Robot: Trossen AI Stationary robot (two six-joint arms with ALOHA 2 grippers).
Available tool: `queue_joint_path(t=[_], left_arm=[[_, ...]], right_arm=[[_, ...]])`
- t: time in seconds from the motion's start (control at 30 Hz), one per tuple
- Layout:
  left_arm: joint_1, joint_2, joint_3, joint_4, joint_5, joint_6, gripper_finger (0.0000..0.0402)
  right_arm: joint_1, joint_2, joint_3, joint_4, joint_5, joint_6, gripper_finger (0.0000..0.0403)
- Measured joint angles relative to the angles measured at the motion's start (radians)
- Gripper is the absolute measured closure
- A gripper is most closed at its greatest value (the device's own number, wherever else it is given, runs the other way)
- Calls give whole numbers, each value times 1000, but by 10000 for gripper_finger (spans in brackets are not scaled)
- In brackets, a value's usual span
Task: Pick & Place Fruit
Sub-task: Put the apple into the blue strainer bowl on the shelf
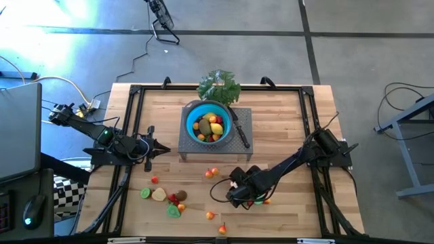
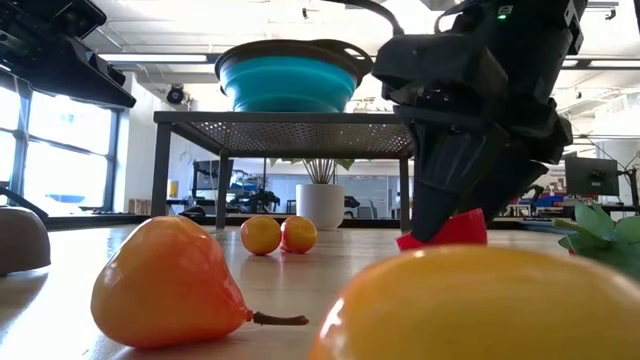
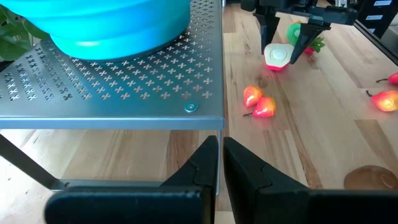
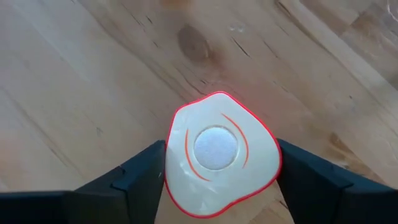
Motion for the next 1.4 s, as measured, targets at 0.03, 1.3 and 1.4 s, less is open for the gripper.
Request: queue_joint_path(t=[0.03, 1.3, 1.4], left_arm=[[0, 0, 0, 0, 0, 0, 380], [0, 0, 0, 0, -1, 0, 380], [0, 0, 0, 0, -1, 0, 380]], right_arm=[[0, 0, 0, 5, 0, -2, 145], [0, 0, 0, 25, -3, -28, 130], [0, 0, 0, 25, -3, -28, 143]])
